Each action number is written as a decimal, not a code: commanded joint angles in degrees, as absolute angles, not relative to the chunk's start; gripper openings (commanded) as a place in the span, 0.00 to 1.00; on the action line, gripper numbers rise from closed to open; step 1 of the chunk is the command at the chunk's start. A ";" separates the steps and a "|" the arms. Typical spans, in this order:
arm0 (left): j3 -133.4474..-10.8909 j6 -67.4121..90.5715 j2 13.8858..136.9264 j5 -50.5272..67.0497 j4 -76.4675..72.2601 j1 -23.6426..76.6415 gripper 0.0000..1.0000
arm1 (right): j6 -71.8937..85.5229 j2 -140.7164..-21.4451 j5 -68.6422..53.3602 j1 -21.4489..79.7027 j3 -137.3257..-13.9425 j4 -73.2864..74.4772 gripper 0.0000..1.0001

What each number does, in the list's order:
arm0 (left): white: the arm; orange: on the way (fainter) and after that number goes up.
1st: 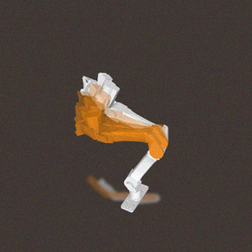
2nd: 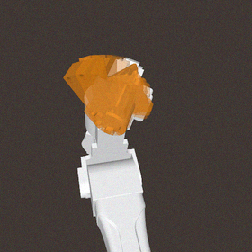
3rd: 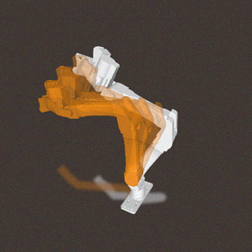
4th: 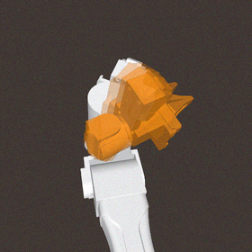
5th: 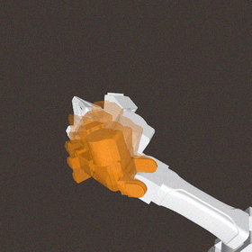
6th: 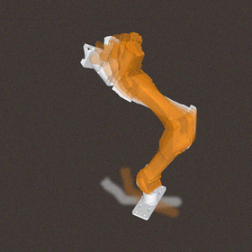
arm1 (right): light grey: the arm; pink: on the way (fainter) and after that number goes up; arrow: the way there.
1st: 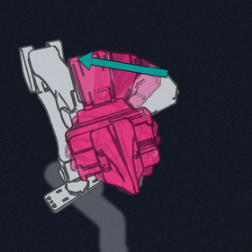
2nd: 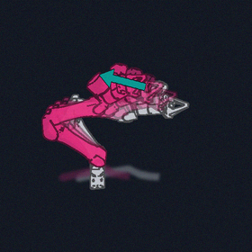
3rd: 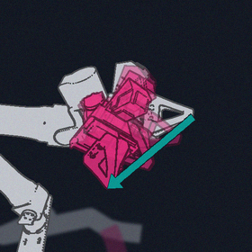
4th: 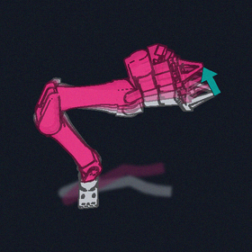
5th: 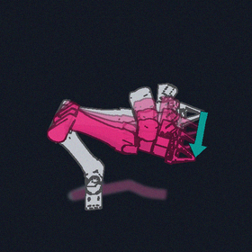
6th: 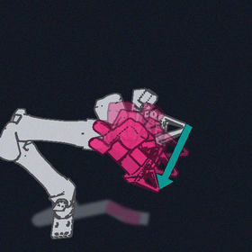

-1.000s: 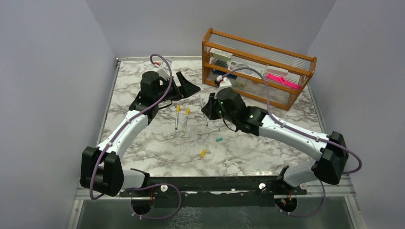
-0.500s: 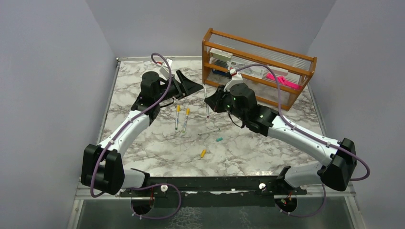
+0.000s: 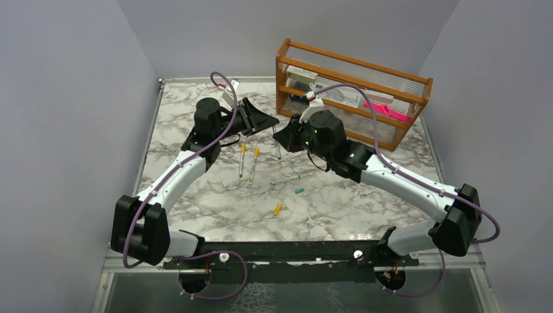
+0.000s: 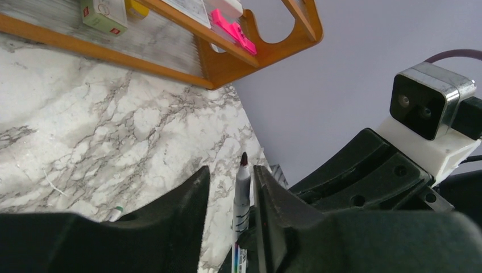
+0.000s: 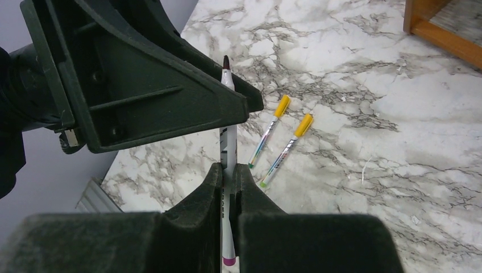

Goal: Insert the pens into the pen caps

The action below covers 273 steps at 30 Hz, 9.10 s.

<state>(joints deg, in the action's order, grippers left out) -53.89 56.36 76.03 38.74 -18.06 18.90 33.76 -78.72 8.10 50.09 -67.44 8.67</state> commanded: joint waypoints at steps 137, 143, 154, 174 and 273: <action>-54.81 50.85 79.74 38.15 -16.97 16.70 0.00 | 47.09 -96.01 3.05 60.20 -63.37 33.70 0.53; -54.77 49.36 79.01 37.47 -15.09 16.59 0.00 | 46.41 -99.59 3.02 60.82 -65.58 34.99 0.52; -54.50 48.99 78.71 37.17 -13.82 16.00 0.00 | 46.16 -104.54 3.65 62.48 -69.40 37.36 0.49; -53.62 49.31 78.61 37.44 -14.04 15.73 0.00 | 47.49 -108.24 4.55 62.57 -70.82 39.20 0.14; -60.70 58.12 84.81 49.83 -31.46 30.20 0.00 | 34.74 -74.27 -1.07 37.59 -74.43 19.24 0.01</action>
<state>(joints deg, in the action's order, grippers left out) -58.83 59.40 85.45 48.64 -29.08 29.87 35.79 -74.98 0.82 37.76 -75.83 17.15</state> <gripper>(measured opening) 0.122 0.047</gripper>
